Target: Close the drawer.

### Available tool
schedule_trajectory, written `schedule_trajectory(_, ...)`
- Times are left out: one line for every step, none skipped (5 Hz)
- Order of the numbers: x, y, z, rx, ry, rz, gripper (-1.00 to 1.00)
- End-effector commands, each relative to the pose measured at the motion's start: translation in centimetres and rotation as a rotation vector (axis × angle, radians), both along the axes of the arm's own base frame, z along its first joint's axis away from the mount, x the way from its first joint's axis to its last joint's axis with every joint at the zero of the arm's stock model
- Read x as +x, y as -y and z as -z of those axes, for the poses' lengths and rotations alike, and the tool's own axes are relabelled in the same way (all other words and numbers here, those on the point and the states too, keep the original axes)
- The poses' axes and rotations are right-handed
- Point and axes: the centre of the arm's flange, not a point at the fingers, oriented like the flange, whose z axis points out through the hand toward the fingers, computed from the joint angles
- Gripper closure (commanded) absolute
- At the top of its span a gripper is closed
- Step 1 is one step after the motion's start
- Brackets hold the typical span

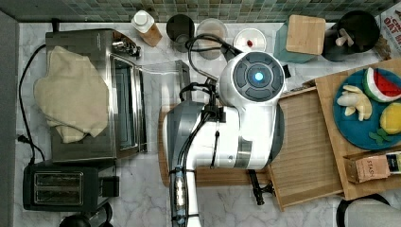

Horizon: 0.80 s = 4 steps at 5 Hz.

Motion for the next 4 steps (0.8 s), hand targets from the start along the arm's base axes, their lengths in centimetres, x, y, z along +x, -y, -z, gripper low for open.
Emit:
schedule_trajectory(-4.1, -1.3, 4.1, 0.013, 0.051, -0.244, 1.0)
schedule_trajectory(-5.3, -1.6, 6.1, -0.018, 0.031, -0.32, 1.0)
schedule_trajectory(-6.1, -1.6, 7.7, -0.038, 0.018, -0.395, 1.0)
schedule_trajectory(-7.8, -0.7, 9.4, -0.045, 0.043, -0.441, 1.0)
